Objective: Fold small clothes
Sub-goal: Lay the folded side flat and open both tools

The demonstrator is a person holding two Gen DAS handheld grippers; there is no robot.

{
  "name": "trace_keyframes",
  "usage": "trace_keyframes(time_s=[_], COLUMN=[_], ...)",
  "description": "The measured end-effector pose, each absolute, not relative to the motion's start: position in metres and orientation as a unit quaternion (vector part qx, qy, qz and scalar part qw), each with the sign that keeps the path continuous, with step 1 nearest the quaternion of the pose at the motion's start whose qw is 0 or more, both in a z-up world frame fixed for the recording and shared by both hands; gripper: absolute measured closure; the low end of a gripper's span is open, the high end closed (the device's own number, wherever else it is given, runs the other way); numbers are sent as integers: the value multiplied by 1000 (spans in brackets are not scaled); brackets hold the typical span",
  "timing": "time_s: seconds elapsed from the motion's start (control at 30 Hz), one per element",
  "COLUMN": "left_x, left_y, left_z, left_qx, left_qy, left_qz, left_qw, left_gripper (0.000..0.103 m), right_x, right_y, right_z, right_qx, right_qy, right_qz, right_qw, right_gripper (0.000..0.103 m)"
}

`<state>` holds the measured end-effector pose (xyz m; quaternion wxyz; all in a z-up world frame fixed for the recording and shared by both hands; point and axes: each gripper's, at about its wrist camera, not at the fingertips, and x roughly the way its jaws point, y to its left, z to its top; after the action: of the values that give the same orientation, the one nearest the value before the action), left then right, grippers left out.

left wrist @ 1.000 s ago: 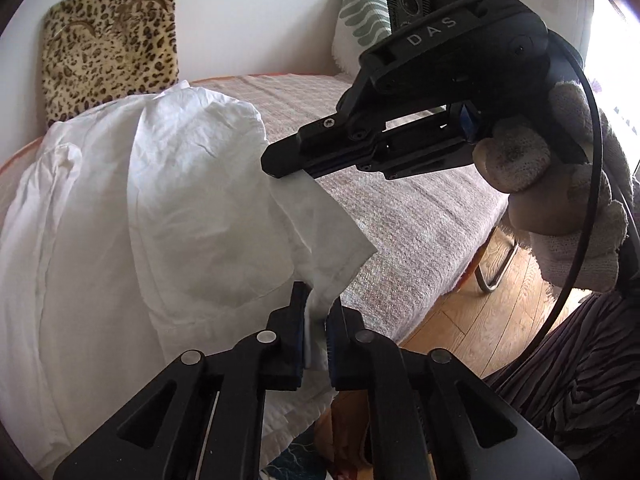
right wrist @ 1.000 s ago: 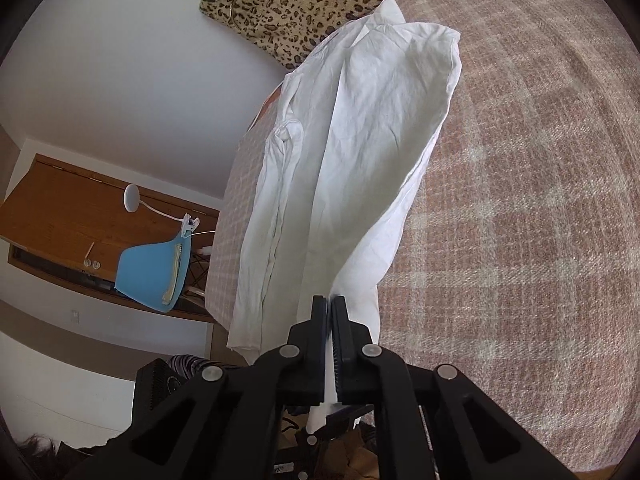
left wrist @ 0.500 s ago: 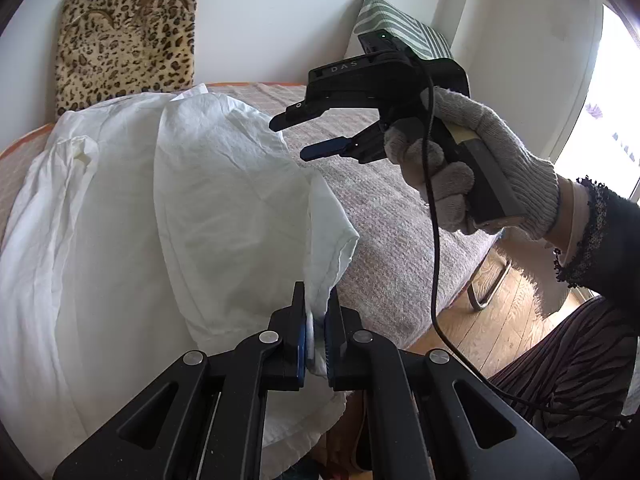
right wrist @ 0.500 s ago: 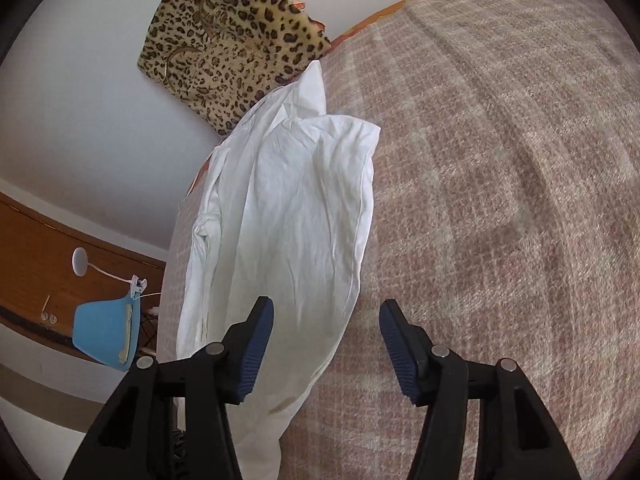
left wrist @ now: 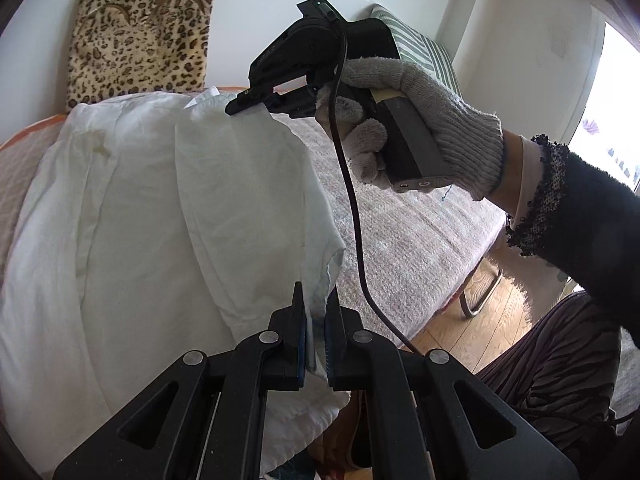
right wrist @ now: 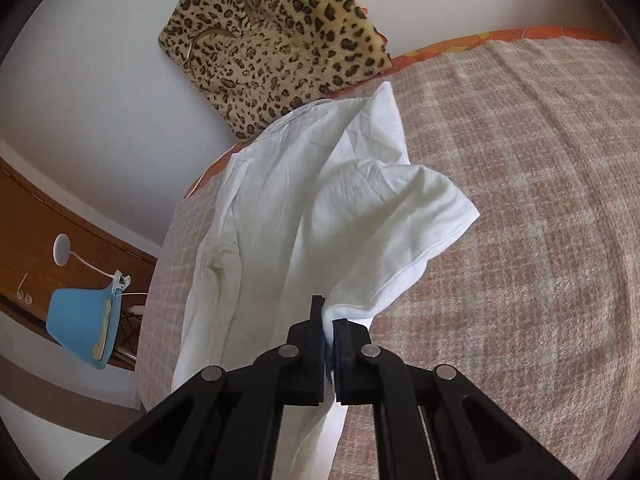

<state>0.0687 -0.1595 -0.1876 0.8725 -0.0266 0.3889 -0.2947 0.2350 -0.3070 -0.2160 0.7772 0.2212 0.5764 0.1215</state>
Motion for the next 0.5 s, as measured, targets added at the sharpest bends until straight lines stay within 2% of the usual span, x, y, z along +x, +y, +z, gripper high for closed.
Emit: trace_keyframes(time_s=[0.23, 0.5], left_x=[62, 59], left_y=[-137, -105], left_z=[-181, -184], left_qx=[-40, -69], left_qy=[378, 383], left_qz=[-286, -259], left_qw=[880, 884], left_gripper=[97, 97], right_x=[254, 265], right_y=[-238, -163], right_z=[-209, -229], right_qx=[148, 72], right_qy=[599, 628], right_qz=[146, 173], right_qw=[773, 755], right_gripper=[103, 103])
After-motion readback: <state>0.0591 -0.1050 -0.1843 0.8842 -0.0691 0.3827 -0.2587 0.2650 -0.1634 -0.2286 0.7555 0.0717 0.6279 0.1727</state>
